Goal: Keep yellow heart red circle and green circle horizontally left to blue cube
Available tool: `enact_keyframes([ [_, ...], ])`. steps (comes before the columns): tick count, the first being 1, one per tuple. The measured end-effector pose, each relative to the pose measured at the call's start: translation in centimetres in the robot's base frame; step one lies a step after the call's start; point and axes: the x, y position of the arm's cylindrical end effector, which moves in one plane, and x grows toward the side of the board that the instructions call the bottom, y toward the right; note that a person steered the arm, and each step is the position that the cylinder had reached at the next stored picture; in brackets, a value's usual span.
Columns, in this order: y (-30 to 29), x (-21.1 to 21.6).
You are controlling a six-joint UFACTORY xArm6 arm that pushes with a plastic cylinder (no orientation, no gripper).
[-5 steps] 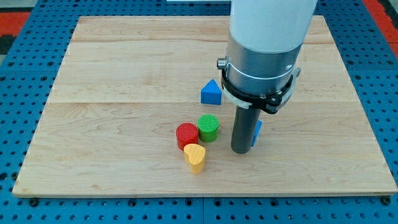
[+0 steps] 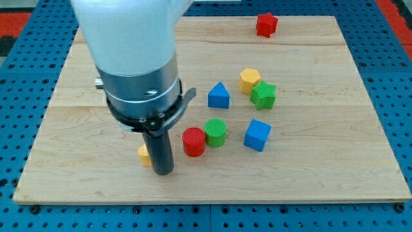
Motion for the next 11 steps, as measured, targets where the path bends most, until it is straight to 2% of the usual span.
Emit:
enact_keyframes([
  [1,-0.7,0.0],
  [2,5.3,-0.1],
  [3,8.0,-0.1],
  [11,1.9,-0.3],
])
